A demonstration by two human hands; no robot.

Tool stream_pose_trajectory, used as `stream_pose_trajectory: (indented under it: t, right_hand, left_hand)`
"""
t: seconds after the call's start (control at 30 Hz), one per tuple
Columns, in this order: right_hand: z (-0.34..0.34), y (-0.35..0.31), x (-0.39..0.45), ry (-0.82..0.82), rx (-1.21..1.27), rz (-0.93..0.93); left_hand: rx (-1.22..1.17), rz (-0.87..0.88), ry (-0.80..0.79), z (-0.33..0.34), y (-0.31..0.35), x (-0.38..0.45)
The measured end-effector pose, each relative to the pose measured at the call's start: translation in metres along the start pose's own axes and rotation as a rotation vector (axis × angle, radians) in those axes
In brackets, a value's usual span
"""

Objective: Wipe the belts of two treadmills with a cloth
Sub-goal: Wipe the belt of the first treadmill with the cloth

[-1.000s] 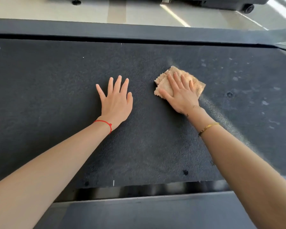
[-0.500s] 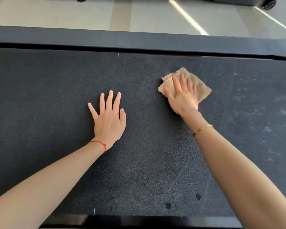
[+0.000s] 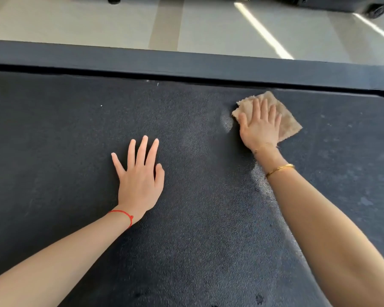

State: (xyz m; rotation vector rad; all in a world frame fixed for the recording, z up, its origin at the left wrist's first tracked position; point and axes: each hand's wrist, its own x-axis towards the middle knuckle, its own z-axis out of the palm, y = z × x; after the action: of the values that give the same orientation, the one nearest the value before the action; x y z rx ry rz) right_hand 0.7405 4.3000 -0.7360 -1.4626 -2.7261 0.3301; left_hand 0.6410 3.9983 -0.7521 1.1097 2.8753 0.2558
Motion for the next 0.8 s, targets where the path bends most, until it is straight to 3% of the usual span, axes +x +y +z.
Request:
stream_pose_trajectory:
  t: [0.1,0.3,0.4,0.47,0.63,0.8]
  right_hand:
    - [0.009,-0.036,0.001,0.008,0.046,-0.019]
    - [0.023,-0.106,-0.017,-0.055,0.062,-0.452]
    - [0.022,-0.096,-0.013,-0.086,0.020,-0.564]
    - [0.017,-0.072,0.003,-0.064,-0.035,-0.523]
    - [0.002,-0.025,0.041,-0.033,-0.024,-0.218]
    - [0.006,-0.035,0.039,-0.041,-0.032,-0.218]
  left_hand:
    - [0.008,-0.009,-0.014,0.000,0.000,0.001]
    - [0.038,-0.013,-0.021,0.000,-0.001,0.001]
    - [0.042,-0.006,-0.025,0.000,-0.002,0.001]
    - [0.042,-0.003,-0.025,0.000,-0.002,0.002]
    - [0.044,-0.013,-0.028,-0.001,-0.002,0.002]
    - [0.045,-0.010,-0.020,0.000,-0.001,0.003]
